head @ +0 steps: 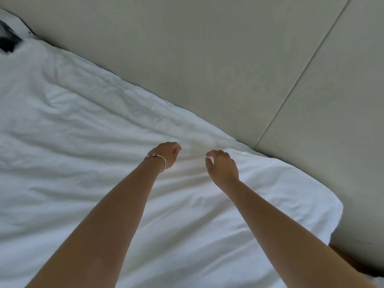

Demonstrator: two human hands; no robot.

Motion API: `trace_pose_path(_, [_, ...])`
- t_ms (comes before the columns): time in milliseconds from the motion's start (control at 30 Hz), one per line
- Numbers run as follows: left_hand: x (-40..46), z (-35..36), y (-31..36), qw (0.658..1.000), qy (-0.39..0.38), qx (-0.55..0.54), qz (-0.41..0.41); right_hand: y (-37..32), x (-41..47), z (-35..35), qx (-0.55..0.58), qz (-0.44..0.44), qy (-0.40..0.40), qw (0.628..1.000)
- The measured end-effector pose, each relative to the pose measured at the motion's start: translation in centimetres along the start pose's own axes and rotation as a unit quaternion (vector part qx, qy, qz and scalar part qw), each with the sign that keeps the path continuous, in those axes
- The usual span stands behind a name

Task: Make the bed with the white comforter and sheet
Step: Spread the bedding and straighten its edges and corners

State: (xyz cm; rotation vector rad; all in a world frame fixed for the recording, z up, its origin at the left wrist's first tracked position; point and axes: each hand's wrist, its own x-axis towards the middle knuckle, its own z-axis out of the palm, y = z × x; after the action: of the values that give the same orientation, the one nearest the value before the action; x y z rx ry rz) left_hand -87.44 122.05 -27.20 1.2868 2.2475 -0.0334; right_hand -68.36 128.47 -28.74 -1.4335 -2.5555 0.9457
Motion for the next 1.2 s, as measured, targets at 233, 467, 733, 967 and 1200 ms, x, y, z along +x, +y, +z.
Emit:
trace_pose_path(233, [8.6,-1.0,-3.7,0.998,0.023,0.051,0.022,0.8,9.8,2.6,-0.1,-0.033,-0.087,0.991])
trace_pose_path(467, [12.0,-1.0,-4.1,0.989,-0.125,0.063,0.052,3.4,11.2,0.9,-0.172,-0.038,-0.16,0.971])
trace_pose_path(733, [13.9,-3.8,-5.3,0.982,-0.104,-0.102,0.119,9.7,8.6,-3.0,0.099,0.044,-0.2,0.974])
trace_pose_path(967, [13.2,-1.8,-2.2,0.963,0.018,0.072,0.26,12.0,7.9,-2.9,-0.006,0.063,-0.046,0.997])
trace_pose_path(1200, [12.5,-0.2,-0.7,0.939,-0.004,0.158,0.305,11.5,6.5,-1.6,0.061,0.042,0.114,0.991])
